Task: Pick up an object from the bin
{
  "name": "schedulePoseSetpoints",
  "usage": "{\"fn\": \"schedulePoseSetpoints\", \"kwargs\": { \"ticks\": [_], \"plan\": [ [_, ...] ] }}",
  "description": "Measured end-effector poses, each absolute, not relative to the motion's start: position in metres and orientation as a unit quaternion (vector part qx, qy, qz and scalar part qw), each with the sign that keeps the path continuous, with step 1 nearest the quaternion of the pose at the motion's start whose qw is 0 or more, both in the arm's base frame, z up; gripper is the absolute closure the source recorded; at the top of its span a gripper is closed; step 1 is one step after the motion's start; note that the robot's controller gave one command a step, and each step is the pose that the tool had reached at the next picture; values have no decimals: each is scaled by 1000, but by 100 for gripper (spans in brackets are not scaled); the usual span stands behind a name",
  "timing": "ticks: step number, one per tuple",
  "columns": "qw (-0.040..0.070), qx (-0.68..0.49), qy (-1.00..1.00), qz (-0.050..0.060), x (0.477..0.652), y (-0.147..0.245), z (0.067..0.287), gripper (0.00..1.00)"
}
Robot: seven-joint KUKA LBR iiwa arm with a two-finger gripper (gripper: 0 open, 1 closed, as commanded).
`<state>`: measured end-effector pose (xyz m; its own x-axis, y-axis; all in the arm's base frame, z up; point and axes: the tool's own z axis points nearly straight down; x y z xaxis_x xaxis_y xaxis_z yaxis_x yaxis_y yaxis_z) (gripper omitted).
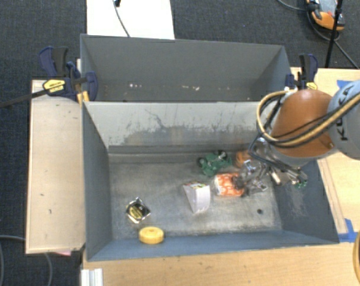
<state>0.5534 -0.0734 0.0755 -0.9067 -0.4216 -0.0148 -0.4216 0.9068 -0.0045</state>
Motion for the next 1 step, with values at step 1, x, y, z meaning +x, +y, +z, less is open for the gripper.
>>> {"fn": "schedulePoseSetpoints", "kwargs": {
  "ticks": [1],
  "plan": [
    [-1,-223,975,1,551,-70,121,100]
  ]
}}
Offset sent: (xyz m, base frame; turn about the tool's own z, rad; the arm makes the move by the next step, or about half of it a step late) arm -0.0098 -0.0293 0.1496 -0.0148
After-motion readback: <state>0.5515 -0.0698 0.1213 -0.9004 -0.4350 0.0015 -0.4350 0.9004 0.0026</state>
